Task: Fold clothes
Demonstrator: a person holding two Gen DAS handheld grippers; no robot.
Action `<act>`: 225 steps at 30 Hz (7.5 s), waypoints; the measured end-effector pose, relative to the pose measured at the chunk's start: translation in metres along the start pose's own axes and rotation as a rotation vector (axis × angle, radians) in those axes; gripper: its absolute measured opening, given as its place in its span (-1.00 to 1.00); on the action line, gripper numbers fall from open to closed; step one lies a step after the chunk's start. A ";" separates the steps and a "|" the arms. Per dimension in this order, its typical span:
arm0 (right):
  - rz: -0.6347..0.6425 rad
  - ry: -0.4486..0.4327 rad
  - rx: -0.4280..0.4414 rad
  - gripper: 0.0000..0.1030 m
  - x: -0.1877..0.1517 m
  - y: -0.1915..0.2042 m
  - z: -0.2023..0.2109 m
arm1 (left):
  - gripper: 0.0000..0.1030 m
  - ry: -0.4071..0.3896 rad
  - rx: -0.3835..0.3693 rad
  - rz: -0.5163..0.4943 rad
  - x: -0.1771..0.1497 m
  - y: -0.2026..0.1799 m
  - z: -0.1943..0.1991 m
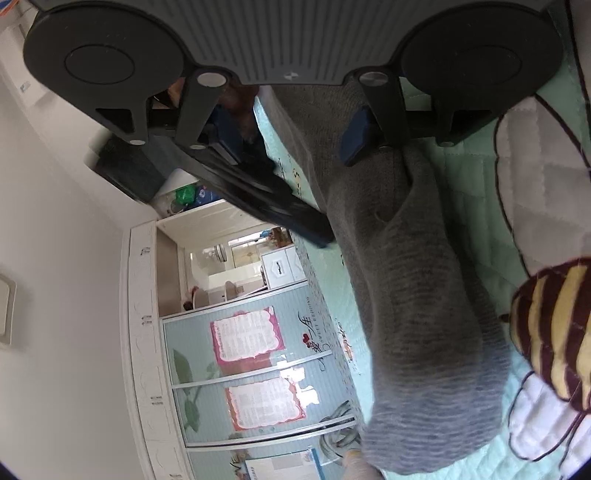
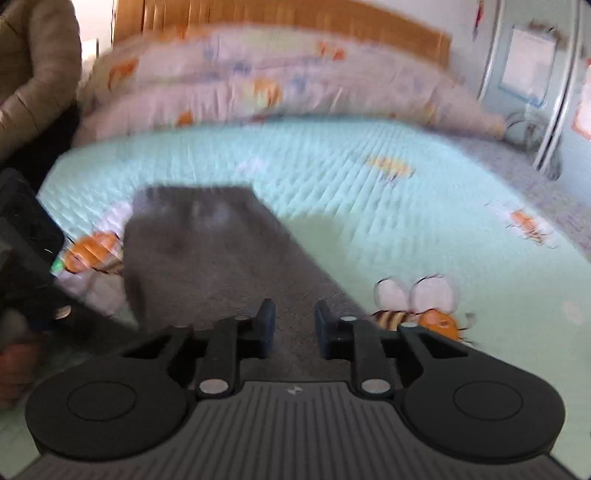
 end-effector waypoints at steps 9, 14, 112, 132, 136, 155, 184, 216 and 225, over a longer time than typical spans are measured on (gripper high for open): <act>-0.091 -0.014 0.114 -0.21 0.021 0.010 -0.008 | 0.74 -0.228 -0.108 0.083 0.041 -0.009 0.032; -0.081 0.020 -0.012 0.15 0.016 -0.006 -0.050 | -0.04 -0.305 0.155 0.044 0.048 0.018 0.039; -0.527 -0.183 -0.761 0.87 -0.212 -0.111 0.262 | 0.99 0.115 0.387 -1.376 -0.141 -0.111 -0.055; -1.502 -0.821 -0.930 0.97 -0.328 -0.260 0.380 | 0.99 0.200 0.397 -1.270 -0.133 -0.091 -0.073; -1.482 -0.739 -0.962 1.00 -0.318 -0.284 0.367 | 0.99 0.200 0.397 -1.271 -0.135 -0.091 -0.071; -1.016 -0.711 -0.978 -0.74 -0.251 -0.208 0.375 | 0.99 0.195 0.377 -1.214 -0.131 -0.089 -0.070; 0.043 -0.128 -0.795 -0.74 -0.074 0.004 0.059 | 0.98 0.085 0.258 -0.869 -0.084 -0.075 -0.053; 0.064 -0.221 -0.563 0.58 -0.049 0.079 0.073 | 0.98 -0.166 0.222 -0.495 -0.015 -0.050 -0.006; -0.035 -0.116 -0.679 -0.15 -0.059 0.044 0.091 | 0.99 -0.161 0.221 -0.476 -0.015 -0.046 -0.001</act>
Point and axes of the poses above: each gripper's, at about its wrist camera, not at the fingertips, and z roughly against the way its jaws point, y to its left, x to its top, the point moved 3 cm from there along -z, roughly the way its jaws point, and after that the axes turned 14 degrees about -y, right-handed, at the moved point
